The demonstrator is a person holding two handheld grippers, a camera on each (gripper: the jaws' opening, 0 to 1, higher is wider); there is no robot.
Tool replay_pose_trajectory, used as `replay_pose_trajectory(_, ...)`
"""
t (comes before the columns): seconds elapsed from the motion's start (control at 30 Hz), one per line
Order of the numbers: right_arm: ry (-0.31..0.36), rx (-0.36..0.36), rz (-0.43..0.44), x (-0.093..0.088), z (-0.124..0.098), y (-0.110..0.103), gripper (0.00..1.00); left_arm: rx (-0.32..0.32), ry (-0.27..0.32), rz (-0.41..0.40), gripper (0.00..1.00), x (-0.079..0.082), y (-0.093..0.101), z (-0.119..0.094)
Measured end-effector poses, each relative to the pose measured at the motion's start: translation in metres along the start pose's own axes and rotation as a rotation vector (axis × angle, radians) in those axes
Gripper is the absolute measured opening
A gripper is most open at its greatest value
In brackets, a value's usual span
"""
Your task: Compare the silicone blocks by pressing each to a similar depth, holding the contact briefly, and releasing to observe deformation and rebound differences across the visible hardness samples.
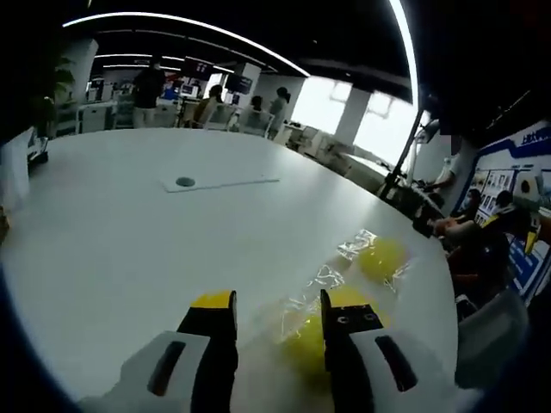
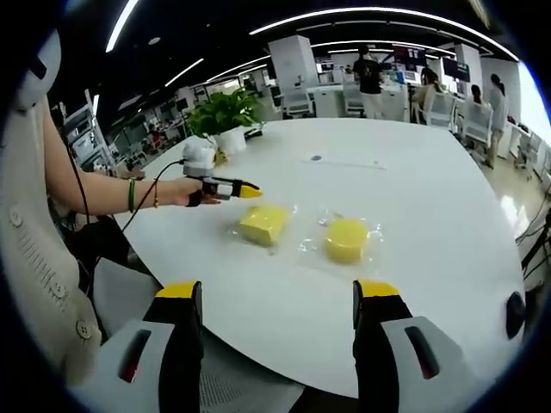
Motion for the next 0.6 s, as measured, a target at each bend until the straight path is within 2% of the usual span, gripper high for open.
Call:
replay_pose_trajectory(0.13,0.037,0.019,-0.006,0.005,-0.001,-0.005,0.67,0.0,0.04,0.038,0.41,0.014,0.016,-0.02)
replay_pose_trajectory(0.27,0.077,0.041,0.0,0.008,-0.003,-0.008,0.67,-0.003,0.089,0.063,0.43,0.029,0.04,-0.048)
replay_pose_trajectory(0.33,0.095,0.052,0.0,0.009,-0.005,-0.009,0.67,0.005,0.129,0.096,0.42,0.038,0.051,-0.063)
replay_pose_trajectory(0.37,0.109,0.058,0.001,0.01,-0.007,-0.01,0.67,0.005,0.151,0.081,0.42,0.043,0.059,-0.072)
replay_pose_trajectory(0.47,0.135,0.073,0.001,0.011,-0.011,-0.009,0.68,0.015,0.186,0.094,0.45,0.051,0.072,-0.09)
replay_pose_trajectory(0.6,0.177,0.099,0.01,0.011,-0.017,-0.01,0.67,0.031,0.23,0.094,0.48,0.055,0.099,-0.119)
Point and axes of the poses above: the point that each gripper's makers call its tool centre point, and the gripper's own axes: z roughly forward along the fingers, y roughly to its right, x roughly out of its top, the point moved 6 cm from there along -z, roughly backward along the fingers, and after that the axes turned 5 degrees about z, right-handed, at the moved point
